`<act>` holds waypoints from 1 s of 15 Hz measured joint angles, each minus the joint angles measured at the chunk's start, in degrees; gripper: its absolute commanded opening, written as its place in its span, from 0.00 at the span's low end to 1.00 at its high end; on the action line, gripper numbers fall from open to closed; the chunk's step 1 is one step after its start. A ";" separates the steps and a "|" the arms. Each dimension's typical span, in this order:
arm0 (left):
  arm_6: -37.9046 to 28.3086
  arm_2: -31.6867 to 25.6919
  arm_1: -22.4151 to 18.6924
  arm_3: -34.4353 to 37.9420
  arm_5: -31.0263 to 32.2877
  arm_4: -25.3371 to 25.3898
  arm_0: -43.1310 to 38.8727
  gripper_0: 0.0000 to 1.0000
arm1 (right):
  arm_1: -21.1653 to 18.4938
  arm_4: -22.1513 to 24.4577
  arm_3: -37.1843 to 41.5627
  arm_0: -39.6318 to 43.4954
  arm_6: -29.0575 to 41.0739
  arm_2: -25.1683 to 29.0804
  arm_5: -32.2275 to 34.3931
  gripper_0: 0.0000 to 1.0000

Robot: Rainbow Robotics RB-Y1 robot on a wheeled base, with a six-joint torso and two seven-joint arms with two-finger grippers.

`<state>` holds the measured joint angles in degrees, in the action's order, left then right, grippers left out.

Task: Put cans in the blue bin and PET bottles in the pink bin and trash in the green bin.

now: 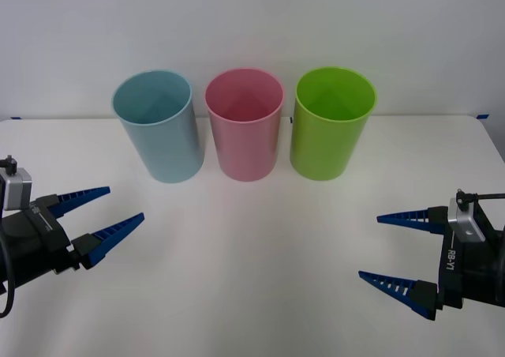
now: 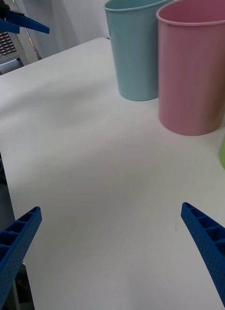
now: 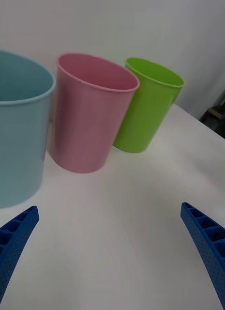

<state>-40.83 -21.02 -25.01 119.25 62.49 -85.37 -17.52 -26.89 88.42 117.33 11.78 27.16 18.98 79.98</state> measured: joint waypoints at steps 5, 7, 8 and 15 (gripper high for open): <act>2.21 0.27 2.40 -0.03 -0.01 -2.32 -4.13 1.00 | 0.00 0.00 0.00 0.00 -0.01 0.00 0.00 1.00; 2.58 0.69 2.63 -0.05 0.01 -2.14 -5.68 1.00 | 0.00 0.00 0.00 0.00 0.00 0.00 0.00 1.00; 2.86 0.77 2.68 -0.06 0.00 -2.13 -6.03 1.00 | 0.00 0.00 0.00 0.00 -0.01 0.00 0.00 1.00; 3.66 1.27 2.69 -0.14 0.00 -4.74 -6.31 1.00 | 0.00 0.00 0.00 0.00 0.00 0.00 0.00 1.00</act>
<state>-37.17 -19.75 -22.32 119.12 62.49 -90.11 -23.82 -26.89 88.42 117.33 11.78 27.16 18.98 79.98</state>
